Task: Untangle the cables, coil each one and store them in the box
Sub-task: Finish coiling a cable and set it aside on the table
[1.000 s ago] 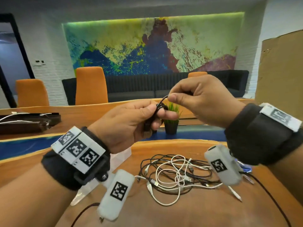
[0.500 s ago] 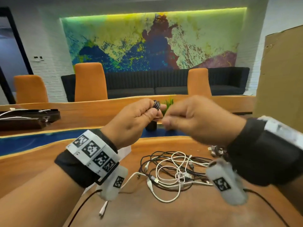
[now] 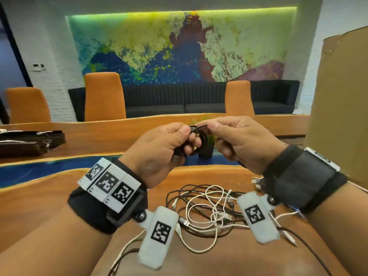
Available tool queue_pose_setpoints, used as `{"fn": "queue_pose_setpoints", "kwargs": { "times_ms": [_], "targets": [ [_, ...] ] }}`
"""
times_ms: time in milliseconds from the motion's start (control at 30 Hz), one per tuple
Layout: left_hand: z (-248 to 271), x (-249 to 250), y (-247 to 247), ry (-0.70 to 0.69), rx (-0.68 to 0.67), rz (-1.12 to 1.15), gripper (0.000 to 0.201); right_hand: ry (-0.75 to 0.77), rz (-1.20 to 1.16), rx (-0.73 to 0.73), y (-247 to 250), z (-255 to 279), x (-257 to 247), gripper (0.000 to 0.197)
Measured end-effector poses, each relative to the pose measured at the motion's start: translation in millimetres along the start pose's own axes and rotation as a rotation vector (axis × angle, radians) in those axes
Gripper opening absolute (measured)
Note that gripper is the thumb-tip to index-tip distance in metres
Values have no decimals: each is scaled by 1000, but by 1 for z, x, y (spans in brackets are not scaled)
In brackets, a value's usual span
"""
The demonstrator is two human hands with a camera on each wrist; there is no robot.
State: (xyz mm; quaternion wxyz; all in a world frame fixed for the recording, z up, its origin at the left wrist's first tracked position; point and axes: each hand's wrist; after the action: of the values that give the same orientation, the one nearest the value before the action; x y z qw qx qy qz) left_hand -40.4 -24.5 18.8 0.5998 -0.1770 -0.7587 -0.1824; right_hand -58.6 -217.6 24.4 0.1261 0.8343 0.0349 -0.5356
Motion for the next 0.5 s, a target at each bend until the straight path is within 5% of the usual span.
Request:
{"fn": "queue_pose_setpoints", "kwargs": {
  "times_ms": [300, 500],
  "targets": [
    [-33, -39, 1, -88, 193, -316, 35, 76, -9, 123, -2, -23, 45, 27],
    [-54, -63, 11, -112, 220, -297, 35, 278, 387, 185, -3, -35, 74, 56]
  ]
}}
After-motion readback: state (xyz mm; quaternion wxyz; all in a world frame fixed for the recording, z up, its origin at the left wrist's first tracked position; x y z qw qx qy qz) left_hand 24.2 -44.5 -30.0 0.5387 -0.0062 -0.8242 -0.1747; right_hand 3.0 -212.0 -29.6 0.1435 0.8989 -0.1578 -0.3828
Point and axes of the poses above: each hand's wrist, its own z-axis away from the middle knuckle, its own y-axis out of the back of the hand, x = y × z, and after that the axes turned 6 degrees about -z, right-handed
